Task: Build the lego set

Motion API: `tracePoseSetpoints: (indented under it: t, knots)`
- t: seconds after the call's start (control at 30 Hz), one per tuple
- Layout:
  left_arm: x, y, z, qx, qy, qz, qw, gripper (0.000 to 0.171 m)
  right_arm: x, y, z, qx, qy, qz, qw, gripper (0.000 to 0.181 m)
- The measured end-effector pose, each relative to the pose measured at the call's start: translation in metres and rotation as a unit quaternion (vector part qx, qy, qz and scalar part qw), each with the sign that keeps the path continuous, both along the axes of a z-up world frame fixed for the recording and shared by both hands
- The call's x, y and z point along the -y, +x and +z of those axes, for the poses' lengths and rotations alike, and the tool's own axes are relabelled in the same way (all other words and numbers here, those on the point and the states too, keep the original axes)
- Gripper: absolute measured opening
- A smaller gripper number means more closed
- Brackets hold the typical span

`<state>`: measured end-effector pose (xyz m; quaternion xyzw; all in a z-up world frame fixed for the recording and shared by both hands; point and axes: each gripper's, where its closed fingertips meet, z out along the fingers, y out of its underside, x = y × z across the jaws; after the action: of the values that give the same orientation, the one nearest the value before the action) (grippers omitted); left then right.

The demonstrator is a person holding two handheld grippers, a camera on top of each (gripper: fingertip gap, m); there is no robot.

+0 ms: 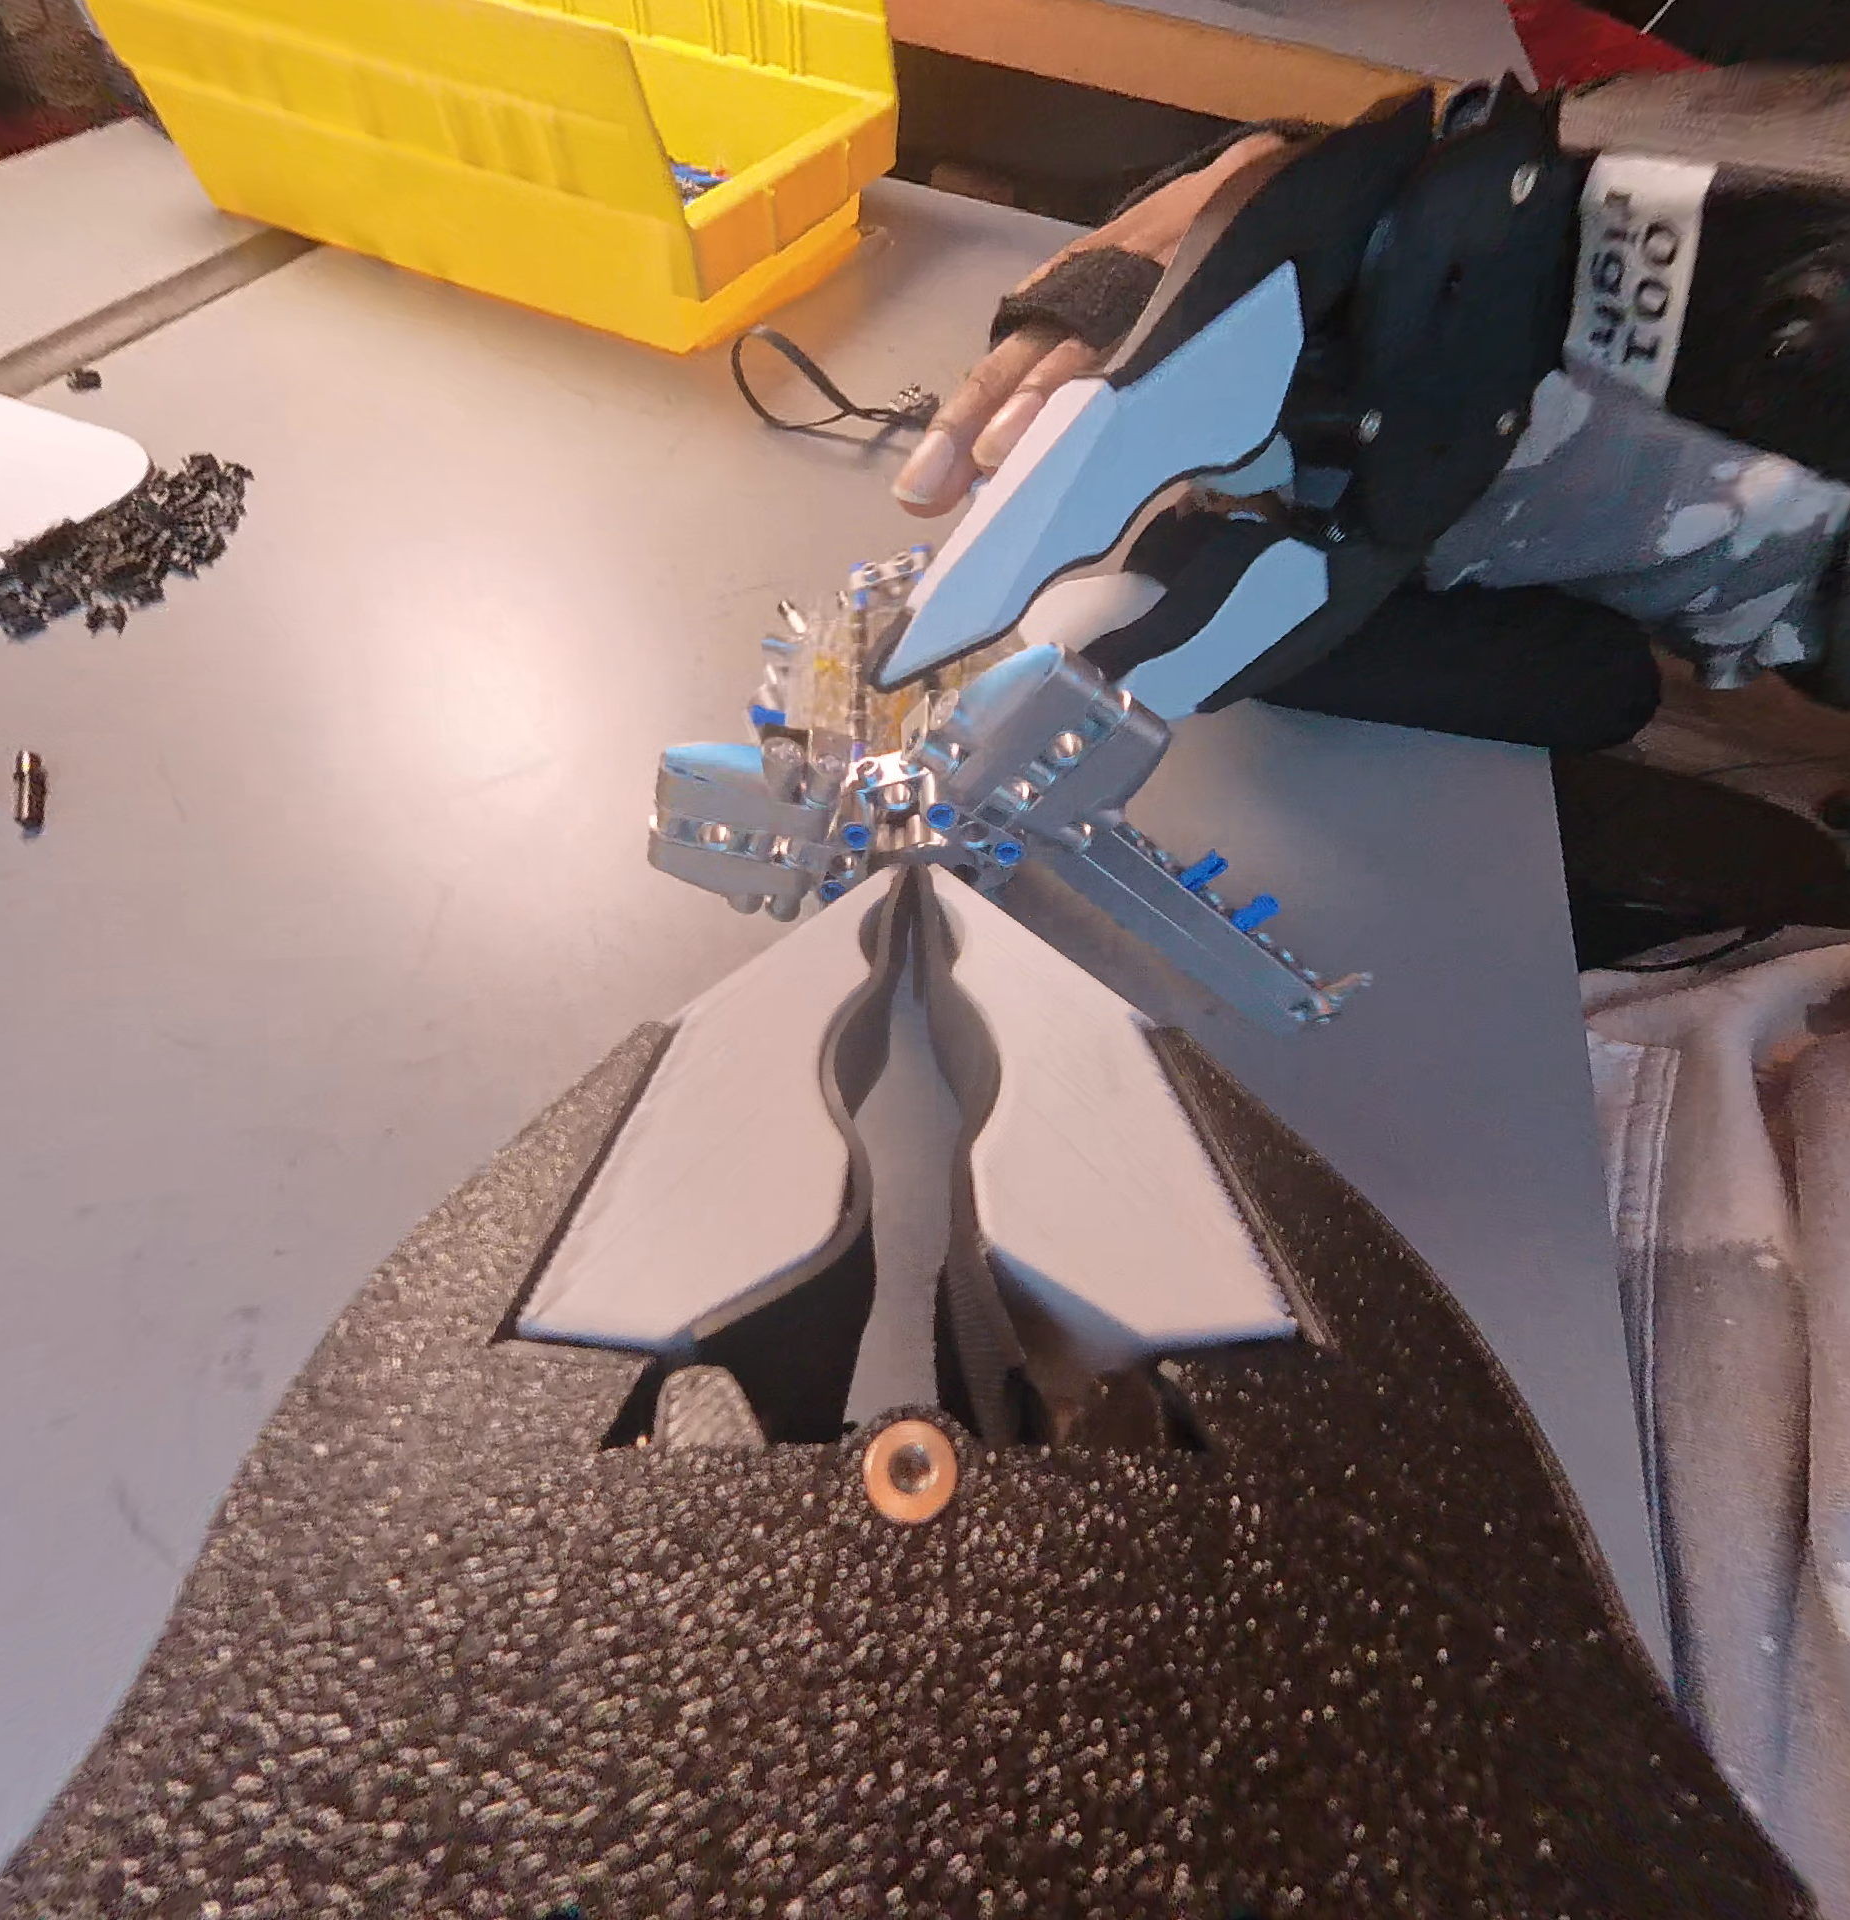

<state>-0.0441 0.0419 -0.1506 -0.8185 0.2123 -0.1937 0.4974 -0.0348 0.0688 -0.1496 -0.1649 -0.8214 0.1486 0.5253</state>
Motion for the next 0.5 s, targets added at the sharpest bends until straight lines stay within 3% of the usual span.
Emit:
tracePoseSetpoints:
  t: [0.33,0.5]
  knots:
    - [-0.0003,-0.0046,-0.0039,0.105,-0.052,-0.022,0.993,0.0,-0.0004,-0.0035,0.001,0.185,-0.072,0.032,0.98,0.024]
    - [0.0006,-0.0094,-0.0033,0.144,-0.07,-0.024,0.987,0.0,-0.0028,-0.0076,0.0053,0.234,-0.041,0.037,0.971,0.024]
